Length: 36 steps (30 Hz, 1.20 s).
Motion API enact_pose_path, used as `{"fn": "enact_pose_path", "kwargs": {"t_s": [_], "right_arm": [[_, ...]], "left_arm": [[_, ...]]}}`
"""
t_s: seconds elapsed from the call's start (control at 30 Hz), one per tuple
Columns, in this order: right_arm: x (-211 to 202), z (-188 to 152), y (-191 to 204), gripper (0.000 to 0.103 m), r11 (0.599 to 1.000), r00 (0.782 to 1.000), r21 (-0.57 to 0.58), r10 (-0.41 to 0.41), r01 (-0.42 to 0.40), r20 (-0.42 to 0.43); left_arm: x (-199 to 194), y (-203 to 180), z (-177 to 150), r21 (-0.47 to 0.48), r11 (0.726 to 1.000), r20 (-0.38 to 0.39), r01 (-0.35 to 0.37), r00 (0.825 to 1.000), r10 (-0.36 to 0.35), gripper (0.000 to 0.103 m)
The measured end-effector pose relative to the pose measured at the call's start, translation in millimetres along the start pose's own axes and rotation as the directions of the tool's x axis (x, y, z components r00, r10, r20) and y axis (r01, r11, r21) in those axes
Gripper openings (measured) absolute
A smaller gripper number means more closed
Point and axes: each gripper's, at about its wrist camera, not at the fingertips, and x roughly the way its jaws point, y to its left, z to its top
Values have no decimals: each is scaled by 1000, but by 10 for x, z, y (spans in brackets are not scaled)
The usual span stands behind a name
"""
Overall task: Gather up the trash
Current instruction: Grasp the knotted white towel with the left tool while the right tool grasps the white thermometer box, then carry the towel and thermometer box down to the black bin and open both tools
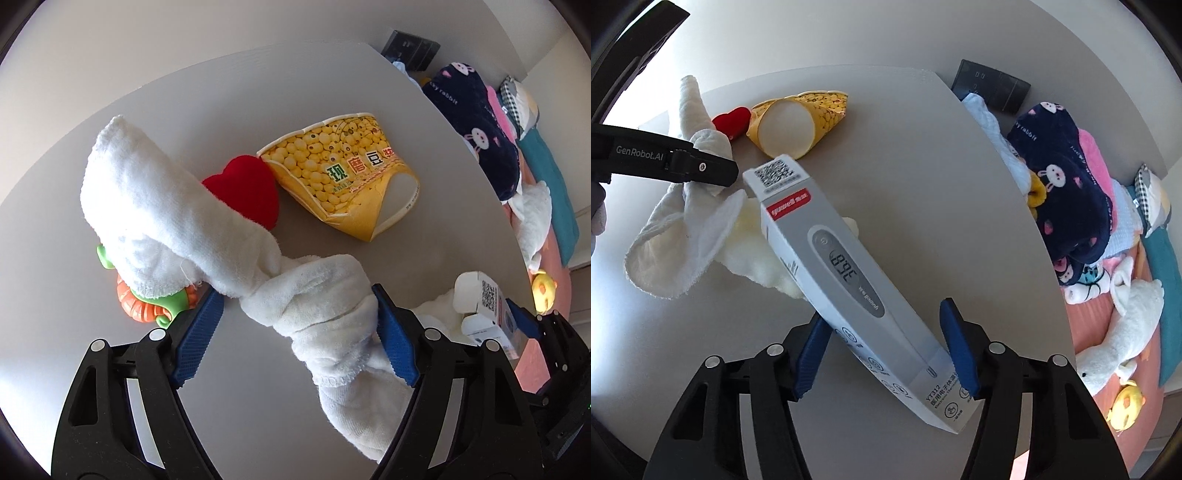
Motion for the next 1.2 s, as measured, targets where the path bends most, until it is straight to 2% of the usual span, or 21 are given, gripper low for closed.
{"fn": "enact_pose_path", "kwargs": {"t_s": [0.03,0.13,0.27,0.4,0.73,0.97,1.2], "right_arm": [[-5,-3,5,53,1000,1000,0,-2,2,-3],[-23,-20,3,46,1000,1000,28,3,-2,-20],[-60,-66,-29,42,996,999,87,21,-18,-27],[-152,-128,-67,40,990,1000,140,25,-24,-9],[-492,-286,-167,33,960,998,279,-9,-8,61],[-882,-419,-228,30,936,983,352,-50,-16,177],[-1138,-543,-274,31,919,976,393,-66,-22,209]], "left_arm": [[-7,-7,2,1,1000,4,3,1000,-3,66],[-7,-27,8,20,1000,4,7,1000,-7,62],[-35,-24,-17,33,999,27,22,999,-22,59],[-150,-47,-81,63,998,82,24,996,-29,58],[-607,-235,-178,160,987,218,20,974,-55,58],[-884,-322,-277,194,980,271,36,958,-89,58],[-1085,-544,-431,263,963,298,51,945,-132,58]]}}
